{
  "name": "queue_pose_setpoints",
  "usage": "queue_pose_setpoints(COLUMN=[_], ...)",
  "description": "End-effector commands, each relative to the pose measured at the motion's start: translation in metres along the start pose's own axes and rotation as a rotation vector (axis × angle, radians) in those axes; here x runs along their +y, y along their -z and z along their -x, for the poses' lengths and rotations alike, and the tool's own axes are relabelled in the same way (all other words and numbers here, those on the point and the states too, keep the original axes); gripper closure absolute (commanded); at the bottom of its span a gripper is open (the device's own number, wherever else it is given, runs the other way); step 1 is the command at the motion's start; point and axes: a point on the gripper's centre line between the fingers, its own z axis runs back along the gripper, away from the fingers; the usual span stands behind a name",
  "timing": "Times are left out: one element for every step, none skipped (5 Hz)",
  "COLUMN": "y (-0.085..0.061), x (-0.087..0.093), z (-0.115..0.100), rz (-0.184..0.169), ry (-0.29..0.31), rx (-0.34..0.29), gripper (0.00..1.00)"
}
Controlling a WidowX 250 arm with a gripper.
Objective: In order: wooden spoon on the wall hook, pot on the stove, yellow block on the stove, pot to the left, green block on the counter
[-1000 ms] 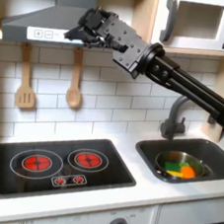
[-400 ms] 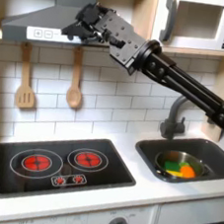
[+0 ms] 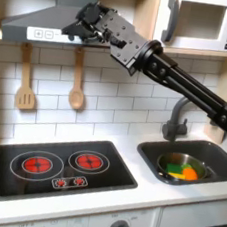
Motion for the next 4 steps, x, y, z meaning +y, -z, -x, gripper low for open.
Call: queue_pose_setpoints(y=[0.0057,0.0094,0.0073,0.0034], x=[0.0003,-0.0012,-0.001,-0.0003], z=[0.0121,0.0115,0.0085,0.0088], rz=[0.013,0.014,0.008,0.006], ry=[-0.006,-0.014,-0.013,-0.008], rx=[0.012,0.001,-0.005,-0.006], gripper=[1.0,1.0,1.0,1.0])
